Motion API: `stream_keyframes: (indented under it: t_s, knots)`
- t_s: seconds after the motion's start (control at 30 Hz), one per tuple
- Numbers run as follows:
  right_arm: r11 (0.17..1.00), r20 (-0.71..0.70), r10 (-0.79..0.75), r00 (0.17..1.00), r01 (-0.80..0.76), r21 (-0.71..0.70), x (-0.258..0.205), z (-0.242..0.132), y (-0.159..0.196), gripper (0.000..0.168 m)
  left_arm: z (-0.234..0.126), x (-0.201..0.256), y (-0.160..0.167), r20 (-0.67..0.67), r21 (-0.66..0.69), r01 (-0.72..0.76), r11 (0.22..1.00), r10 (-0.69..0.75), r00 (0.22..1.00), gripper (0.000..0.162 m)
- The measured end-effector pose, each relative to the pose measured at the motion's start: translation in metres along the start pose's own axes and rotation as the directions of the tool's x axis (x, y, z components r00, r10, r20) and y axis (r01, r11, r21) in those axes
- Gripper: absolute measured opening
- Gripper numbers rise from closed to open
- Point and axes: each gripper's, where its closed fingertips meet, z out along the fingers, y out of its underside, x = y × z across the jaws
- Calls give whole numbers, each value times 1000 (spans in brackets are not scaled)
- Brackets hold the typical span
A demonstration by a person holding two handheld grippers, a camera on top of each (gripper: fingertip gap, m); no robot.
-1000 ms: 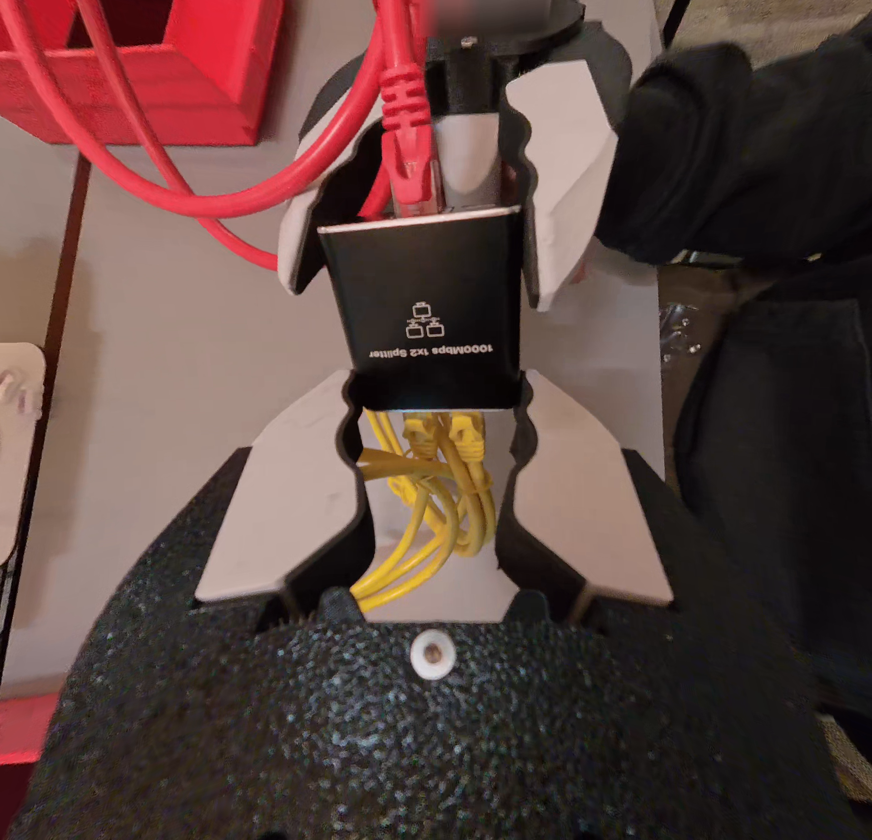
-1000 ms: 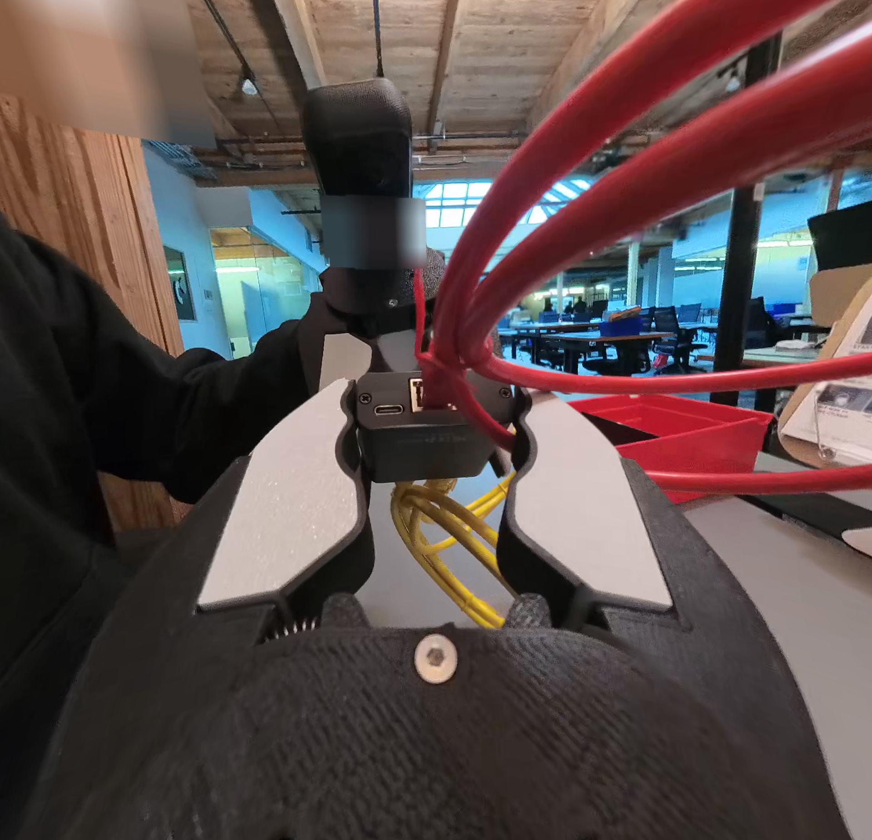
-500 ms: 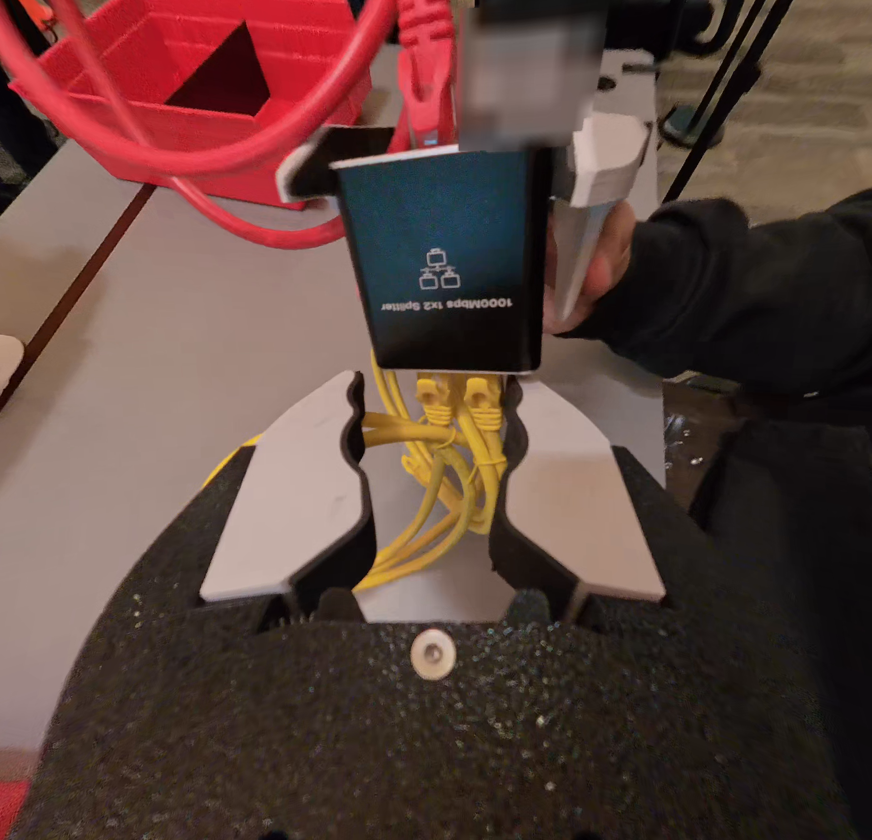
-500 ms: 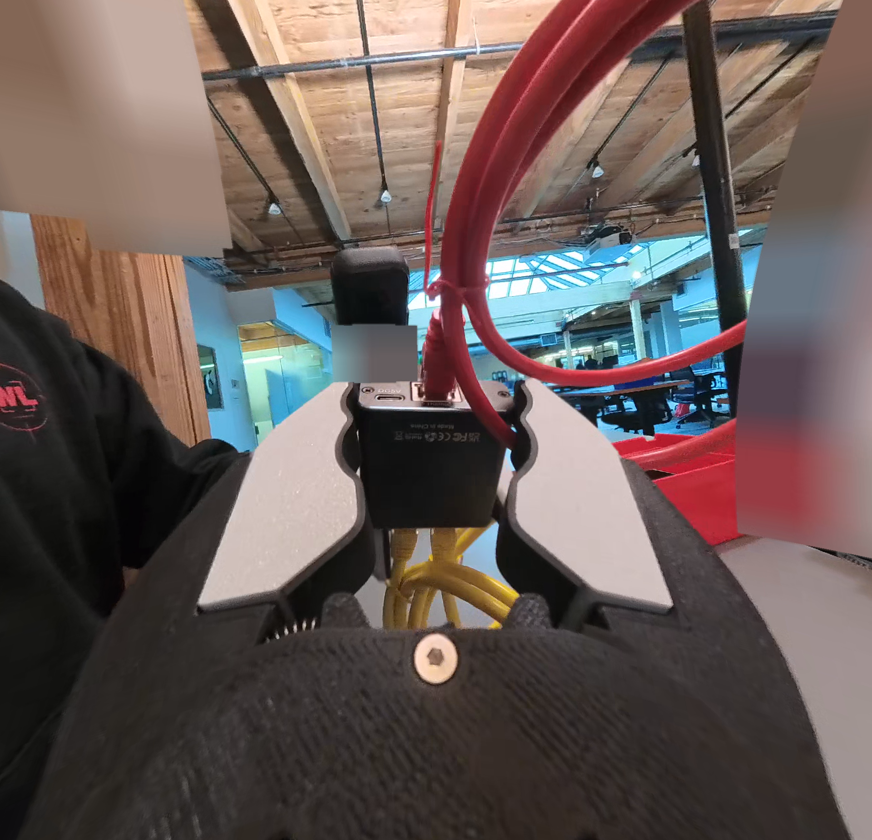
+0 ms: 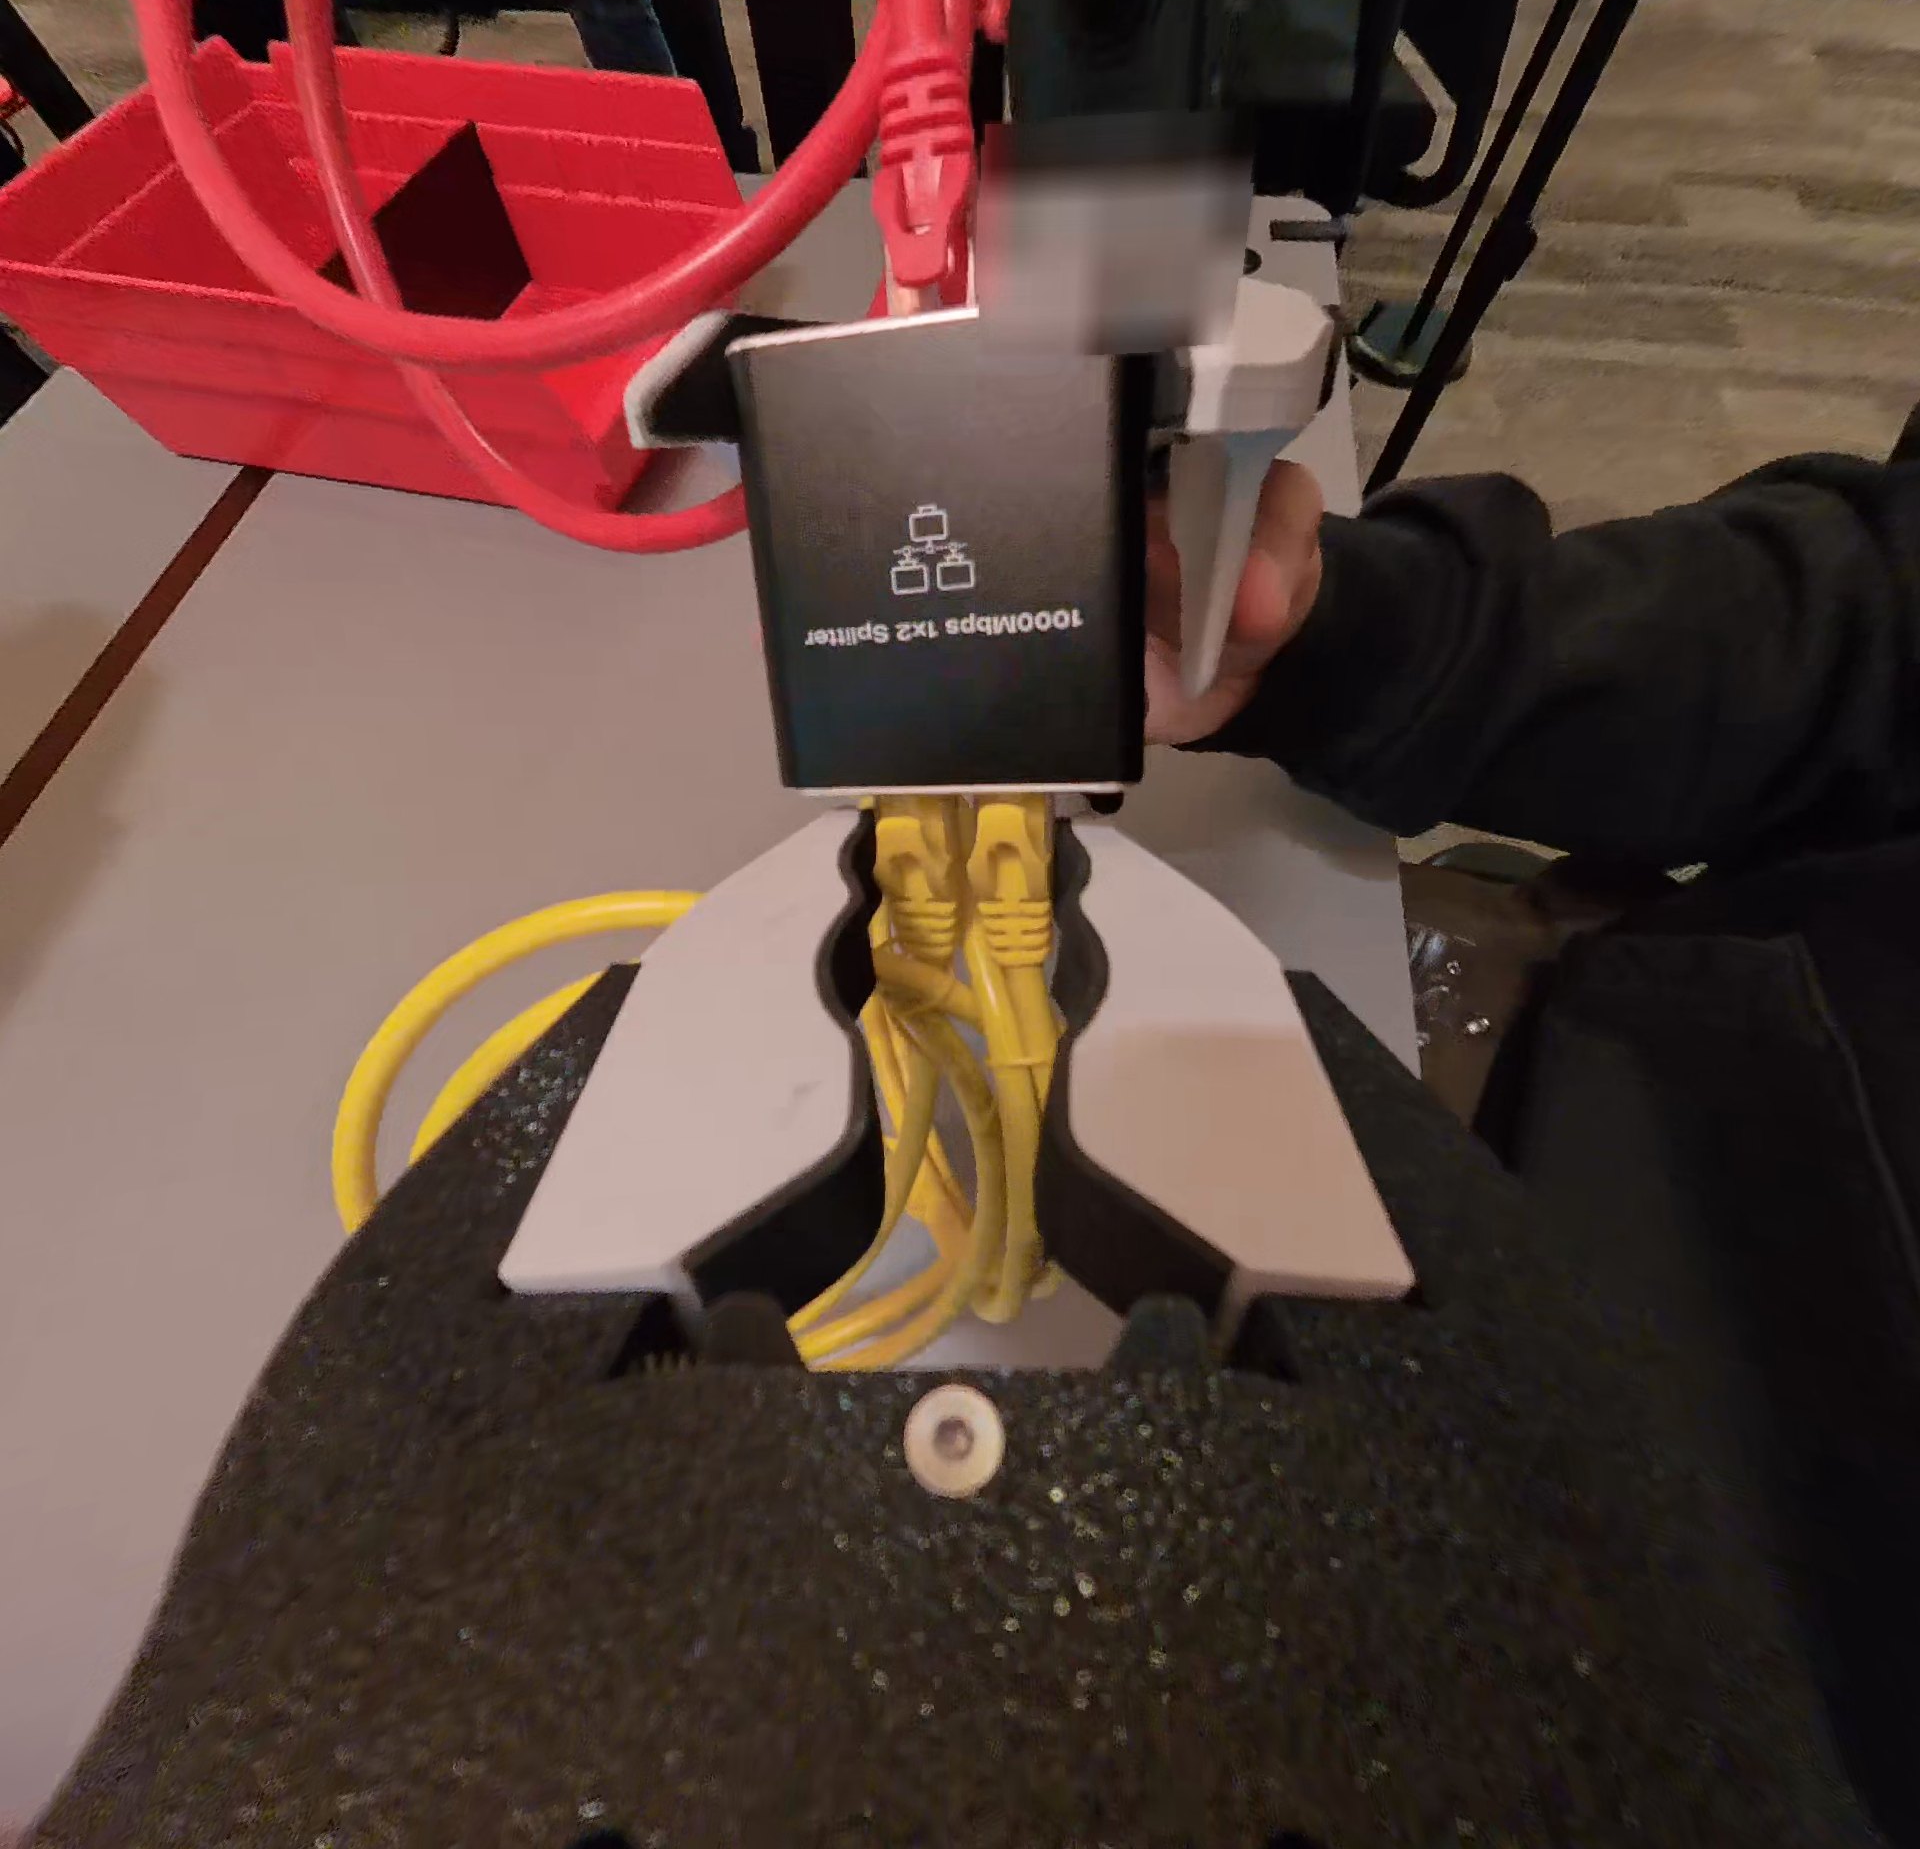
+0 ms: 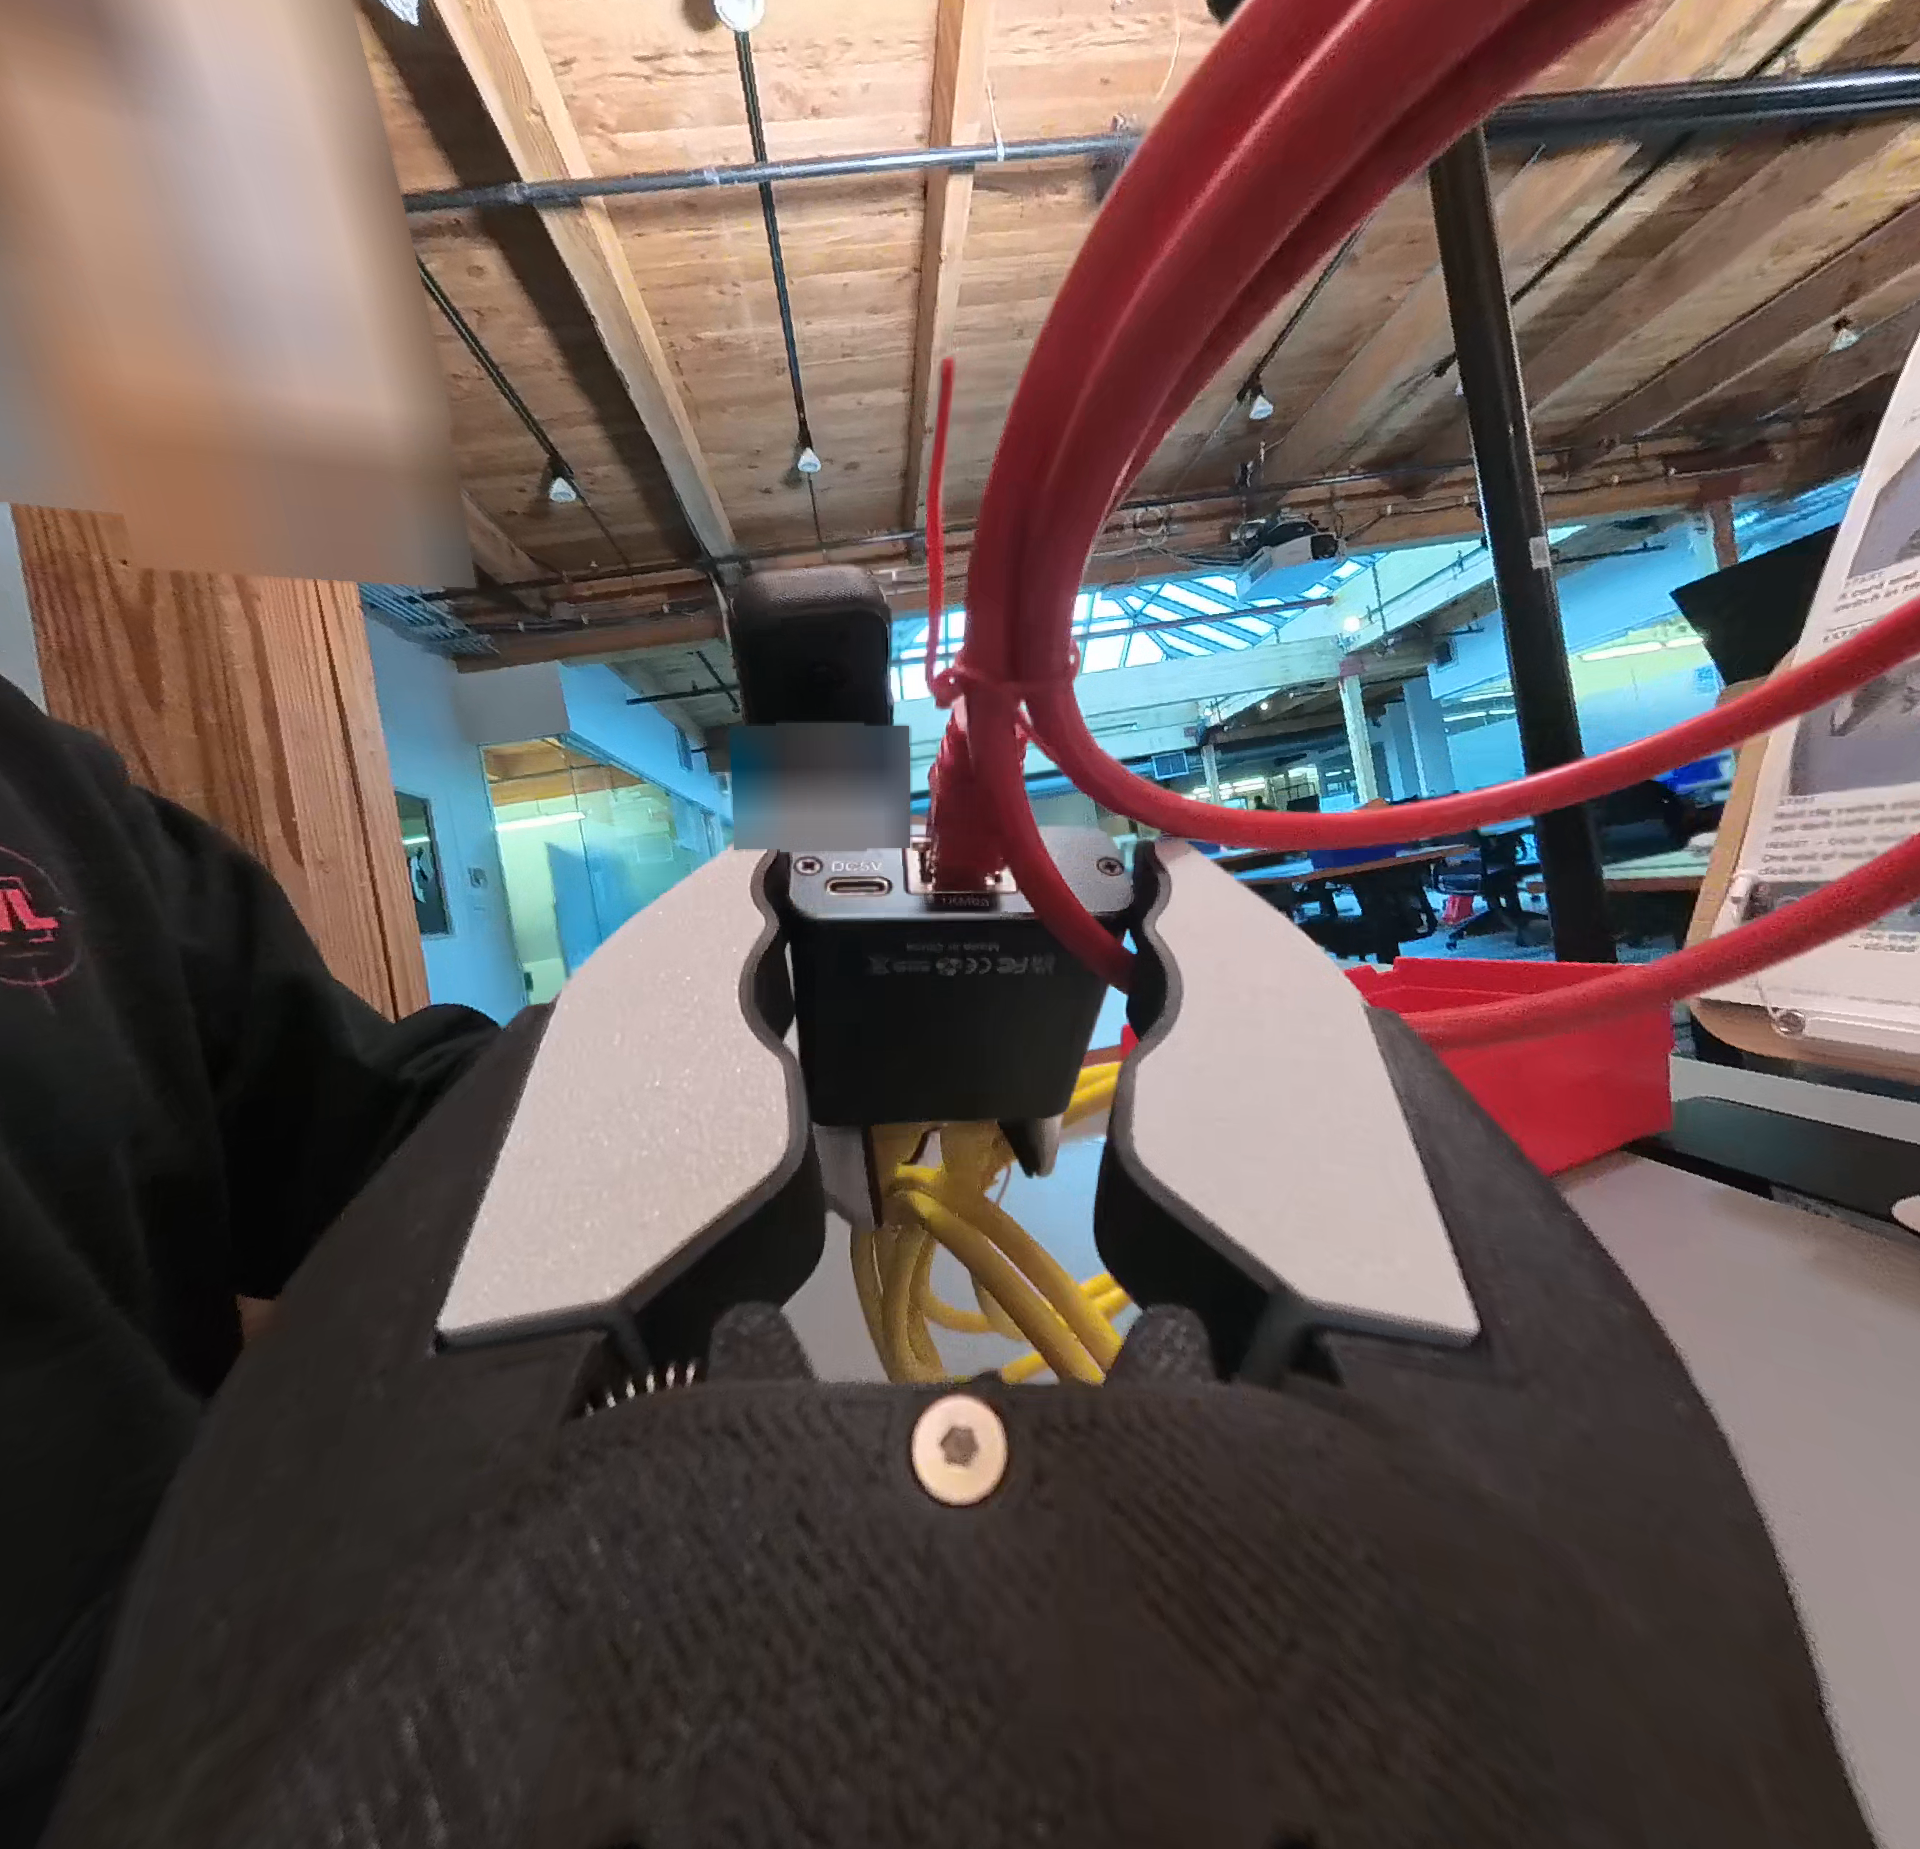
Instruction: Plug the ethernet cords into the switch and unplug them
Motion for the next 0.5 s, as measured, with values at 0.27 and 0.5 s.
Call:
stream_keyframes:
  t_s: [0.27,0.5]
  knots:
    - [997,20,54,998,-55,47,0,-4,-4,64,-19,-1,-17,-2,83,-15,996,15,1000,30]
    - [997,32,11,999,-14,70,-7,-2,-4,64,-20,3,-17,11,124,-81,989,80,997,31]
